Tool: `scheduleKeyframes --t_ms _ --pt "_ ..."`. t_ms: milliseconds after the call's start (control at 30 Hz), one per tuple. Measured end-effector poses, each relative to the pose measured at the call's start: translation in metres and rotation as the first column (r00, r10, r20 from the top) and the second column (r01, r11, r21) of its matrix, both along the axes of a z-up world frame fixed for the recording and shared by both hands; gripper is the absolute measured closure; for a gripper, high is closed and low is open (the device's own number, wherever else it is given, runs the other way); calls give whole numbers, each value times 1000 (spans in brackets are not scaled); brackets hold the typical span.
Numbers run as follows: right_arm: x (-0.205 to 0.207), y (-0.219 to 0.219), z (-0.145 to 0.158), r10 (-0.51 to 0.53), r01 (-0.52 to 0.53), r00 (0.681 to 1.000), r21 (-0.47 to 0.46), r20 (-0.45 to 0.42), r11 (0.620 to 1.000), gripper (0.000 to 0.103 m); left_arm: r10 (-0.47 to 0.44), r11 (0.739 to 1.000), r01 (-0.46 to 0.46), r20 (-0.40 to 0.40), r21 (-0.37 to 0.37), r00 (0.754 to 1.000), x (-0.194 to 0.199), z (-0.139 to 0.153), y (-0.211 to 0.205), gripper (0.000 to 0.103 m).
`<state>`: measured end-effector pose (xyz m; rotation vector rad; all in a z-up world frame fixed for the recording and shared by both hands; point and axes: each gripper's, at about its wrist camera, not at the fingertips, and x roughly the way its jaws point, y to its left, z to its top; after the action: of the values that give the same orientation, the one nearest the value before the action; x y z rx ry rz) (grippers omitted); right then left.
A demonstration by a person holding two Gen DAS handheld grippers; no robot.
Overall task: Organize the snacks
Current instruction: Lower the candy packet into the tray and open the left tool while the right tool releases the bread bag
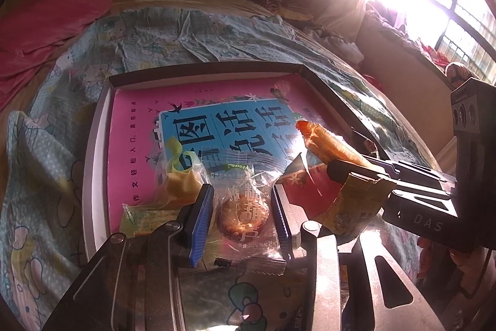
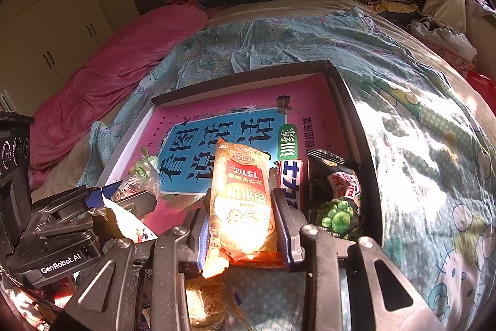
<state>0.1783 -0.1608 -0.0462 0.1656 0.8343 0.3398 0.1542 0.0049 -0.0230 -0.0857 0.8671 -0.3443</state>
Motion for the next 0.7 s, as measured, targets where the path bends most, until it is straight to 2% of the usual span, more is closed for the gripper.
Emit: scheduleKeyframes --t_ms 467,700 --pt "-5 -5 4 -13 13 1000 -8 1 1000 68 6 1000 -7 -40 -24 999 5 -3 3 62" --pt "-8 -9 6 -18 18 1000 -1 2 1000 68 7 1000 -7 -43 -21 999 6 -3 3 58"
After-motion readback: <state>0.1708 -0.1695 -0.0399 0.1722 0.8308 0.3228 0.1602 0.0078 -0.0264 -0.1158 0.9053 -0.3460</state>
